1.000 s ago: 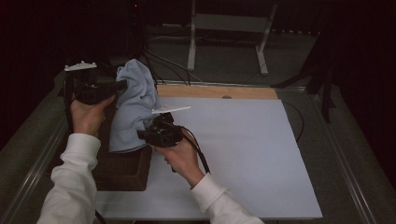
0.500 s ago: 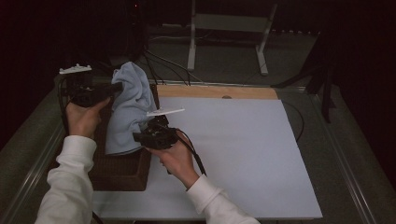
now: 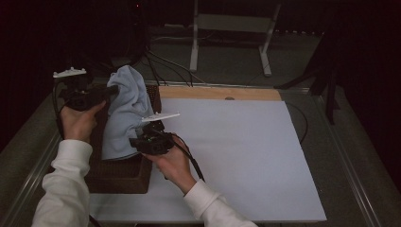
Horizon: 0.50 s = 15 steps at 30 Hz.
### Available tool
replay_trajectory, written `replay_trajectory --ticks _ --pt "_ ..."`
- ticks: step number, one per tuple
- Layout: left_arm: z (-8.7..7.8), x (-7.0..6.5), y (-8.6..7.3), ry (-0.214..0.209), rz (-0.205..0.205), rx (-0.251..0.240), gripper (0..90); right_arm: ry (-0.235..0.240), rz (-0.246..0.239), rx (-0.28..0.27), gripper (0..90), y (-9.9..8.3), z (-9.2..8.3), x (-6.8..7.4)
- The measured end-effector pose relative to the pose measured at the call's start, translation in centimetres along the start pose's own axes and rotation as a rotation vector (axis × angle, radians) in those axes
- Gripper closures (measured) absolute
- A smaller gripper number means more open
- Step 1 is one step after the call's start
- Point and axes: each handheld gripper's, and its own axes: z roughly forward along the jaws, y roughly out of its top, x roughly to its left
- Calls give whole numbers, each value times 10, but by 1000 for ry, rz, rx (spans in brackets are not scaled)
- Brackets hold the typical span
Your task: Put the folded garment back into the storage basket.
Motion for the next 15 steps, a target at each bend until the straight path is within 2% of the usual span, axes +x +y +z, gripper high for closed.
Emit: replay_trajectory --ticks 15 --pt "-7 7 -5 7 2 5 820 5 -5 12 808 -1 13 8"
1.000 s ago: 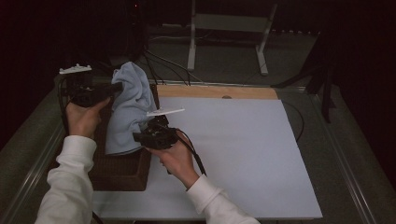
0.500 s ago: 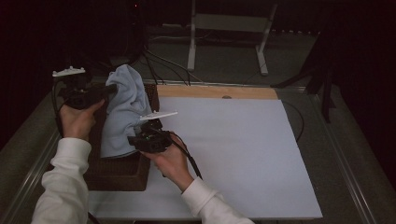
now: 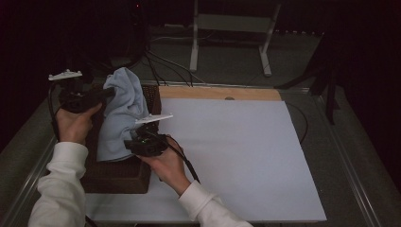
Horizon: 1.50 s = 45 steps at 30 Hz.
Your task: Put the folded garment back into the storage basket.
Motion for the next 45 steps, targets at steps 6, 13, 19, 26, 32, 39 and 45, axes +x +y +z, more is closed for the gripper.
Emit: replay_trajectory --ticks 6,13,19,26,32,39,45 --pt "-2 2 0 -1 -4 -4 820 -5 -14 9 808 3 4 4" --pt "-4 5 -1 3 -9 -5 820 -6 -20 19 808 6 10 7" --pt "-6 9 -3 11 -12 -1 820 -6 -19 29 808 7 15 7" --pt "-6 10 -3 9 -16 1 820 -6 -19 52 808 6 25 10" --pt "-7 12 -4 16 -7 13 819 -9 -18 66 808 6 33 12" --pt "-11 17 -7 28 -10 18 820 -8 -12 87 808 6 40 11" --pt "-12 21 -8 31 -11 22 819 -6 -6 97 808 7 45 11"
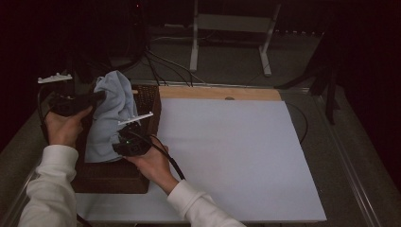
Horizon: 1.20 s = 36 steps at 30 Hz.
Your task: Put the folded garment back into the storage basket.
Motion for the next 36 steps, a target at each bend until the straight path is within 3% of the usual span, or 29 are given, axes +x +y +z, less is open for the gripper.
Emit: replay_trajectory --ticks 14,36 --pt "-1 7 -6 15 6 28 819 5 -3 25 808 -5 11 7" --pt "-5 17 -18 24 -3 57 818 19 -44 90 807 -12 27 22"
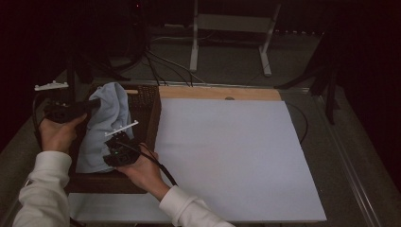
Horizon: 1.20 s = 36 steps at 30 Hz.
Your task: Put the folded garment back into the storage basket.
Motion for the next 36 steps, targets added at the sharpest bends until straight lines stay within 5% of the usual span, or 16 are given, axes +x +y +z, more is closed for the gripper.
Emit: replay_trajectory --ticks 36 --pt "7 12 -22 25 -32 45 801 -2 -48 82 793 -8 14 15"
